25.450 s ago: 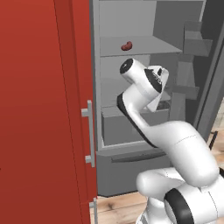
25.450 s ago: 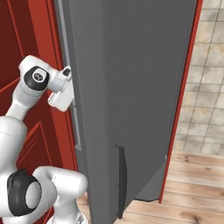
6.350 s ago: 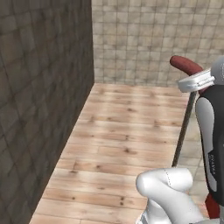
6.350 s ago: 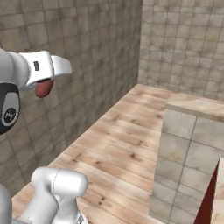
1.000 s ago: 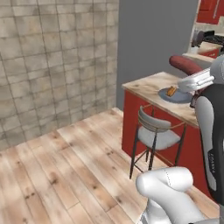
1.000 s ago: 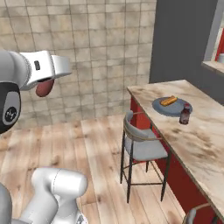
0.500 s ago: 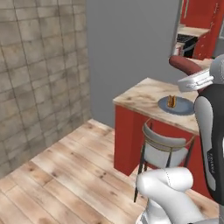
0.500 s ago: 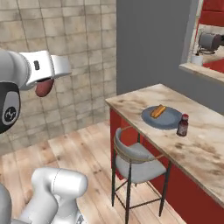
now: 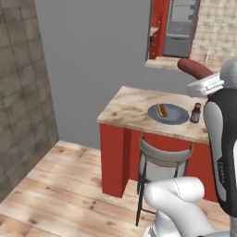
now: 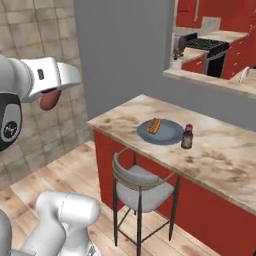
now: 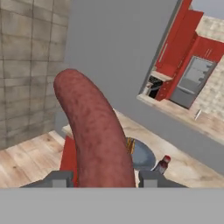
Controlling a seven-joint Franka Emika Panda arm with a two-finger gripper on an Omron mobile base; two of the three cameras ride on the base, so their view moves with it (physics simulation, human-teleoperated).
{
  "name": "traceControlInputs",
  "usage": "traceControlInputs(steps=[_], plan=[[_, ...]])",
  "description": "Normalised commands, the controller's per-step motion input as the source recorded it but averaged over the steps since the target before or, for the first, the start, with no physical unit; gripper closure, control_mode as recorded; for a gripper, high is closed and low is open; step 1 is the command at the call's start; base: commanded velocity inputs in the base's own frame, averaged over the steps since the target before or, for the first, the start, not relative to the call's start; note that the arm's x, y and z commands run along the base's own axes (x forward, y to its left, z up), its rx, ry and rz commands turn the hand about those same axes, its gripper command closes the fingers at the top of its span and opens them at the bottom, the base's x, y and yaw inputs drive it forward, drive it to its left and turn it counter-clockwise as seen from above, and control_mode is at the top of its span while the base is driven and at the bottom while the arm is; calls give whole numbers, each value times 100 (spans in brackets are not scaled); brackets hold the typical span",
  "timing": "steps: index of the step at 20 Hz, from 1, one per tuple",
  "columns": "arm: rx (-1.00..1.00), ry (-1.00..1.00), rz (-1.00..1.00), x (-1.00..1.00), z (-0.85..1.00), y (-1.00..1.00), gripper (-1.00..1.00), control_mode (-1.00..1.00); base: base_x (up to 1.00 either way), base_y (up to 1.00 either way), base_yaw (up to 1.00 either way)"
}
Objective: Move the hot dog bun to the plate on the dining table and place the condiment next to that plate. Then navigate to the fridge and take the sausage and place it on the plate as well.
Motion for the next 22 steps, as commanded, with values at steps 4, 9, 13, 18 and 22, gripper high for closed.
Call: traceControlInputs(steps=[4, 9, 13, 18, 22], plan=[[0, 0, 0, 0, 0, 0, 100, 100, 53, 29, -57], [0, 0, 0, 0, 0, 0, 100, 100, 52, 54, -54], [0, 0, 0, 0, 0, 0, 100, 100, 53, 34, -49], [0, 0, 0, 0, 0, 0, 100, 100, 48, 15, -42], [0, 0, 0, 0, 0, 0, 100, 100, 22, 5, -18]])
